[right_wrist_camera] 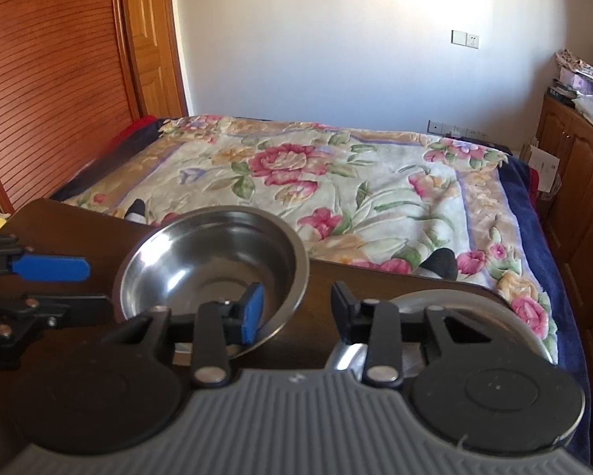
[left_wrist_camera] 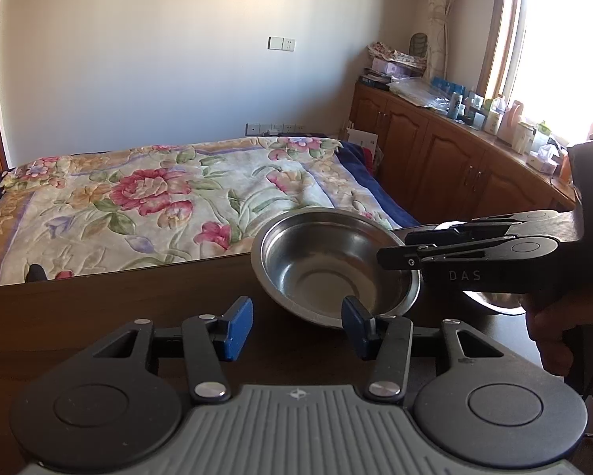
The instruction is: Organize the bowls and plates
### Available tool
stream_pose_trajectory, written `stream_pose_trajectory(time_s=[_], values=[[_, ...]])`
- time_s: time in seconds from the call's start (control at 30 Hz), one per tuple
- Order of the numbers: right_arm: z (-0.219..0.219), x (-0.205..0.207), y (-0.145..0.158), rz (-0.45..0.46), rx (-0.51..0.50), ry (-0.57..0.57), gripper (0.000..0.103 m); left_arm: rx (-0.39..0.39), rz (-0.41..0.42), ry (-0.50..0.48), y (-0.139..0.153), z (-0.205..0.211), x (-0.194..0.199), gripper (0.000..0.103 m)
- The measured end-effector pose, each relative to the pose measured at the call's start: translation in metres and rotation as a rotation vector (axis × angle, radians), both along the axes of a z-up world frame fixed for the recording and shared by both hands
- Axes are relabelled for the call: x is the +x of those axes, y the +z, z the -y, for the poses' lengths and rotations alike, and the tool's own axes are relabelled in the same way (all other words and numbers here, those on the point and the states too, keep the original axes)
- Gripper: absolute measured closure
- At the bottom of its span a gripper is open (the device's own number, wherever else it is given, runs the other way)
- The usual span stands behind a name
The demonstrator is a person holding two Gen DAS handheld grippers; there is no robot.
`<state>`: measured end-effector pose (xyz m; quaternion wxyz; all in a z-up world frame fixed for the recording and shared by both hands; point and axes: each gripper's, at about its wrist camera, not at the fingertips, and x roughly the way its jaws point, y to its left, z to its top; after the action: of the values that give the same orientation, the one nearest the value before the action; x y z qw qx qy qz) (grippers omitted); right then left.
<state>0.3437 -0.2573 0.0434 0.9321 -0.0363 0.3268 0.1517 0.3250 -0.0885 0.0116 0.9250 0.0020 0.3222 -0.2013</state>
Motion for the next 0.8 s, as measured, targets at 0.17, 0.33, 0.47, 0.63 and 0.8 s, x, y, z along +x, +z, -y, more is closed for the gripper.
stream_pose_trajectory(time_s=[0.17,0.33,0.47,0.63,0.8], values=[[-0.004,0.001,-0.001,-0.026,0.010,0.022,0.073,-0.022,-0.021,0.014,-0.003,-0.003,0.004,0.051],[-0.006,0.000,-0.002,-0.043,0.037,0.035,0.078,-0.030,-0.029,0.027,-0.004,-0.008,0.006,0.053],[-0.006,-0.001,-0.003,-0.056,0.058,0.048,0.085,-0.039,-0.045,0.045,-0.005,-0.013,0.011,0.059],[-0.007,-0.004,-0.003,-0.064,0.065,0.061,0.090,-0.055,-0.092,0.057,-0.013,-0.018,0.016,0.078],[-0.008,-0.010,-0.004,-0.068,0.077,0.070,0.090,-0.050,-0.102,0.040,-0.013,-0.016,0.009,0.086]])
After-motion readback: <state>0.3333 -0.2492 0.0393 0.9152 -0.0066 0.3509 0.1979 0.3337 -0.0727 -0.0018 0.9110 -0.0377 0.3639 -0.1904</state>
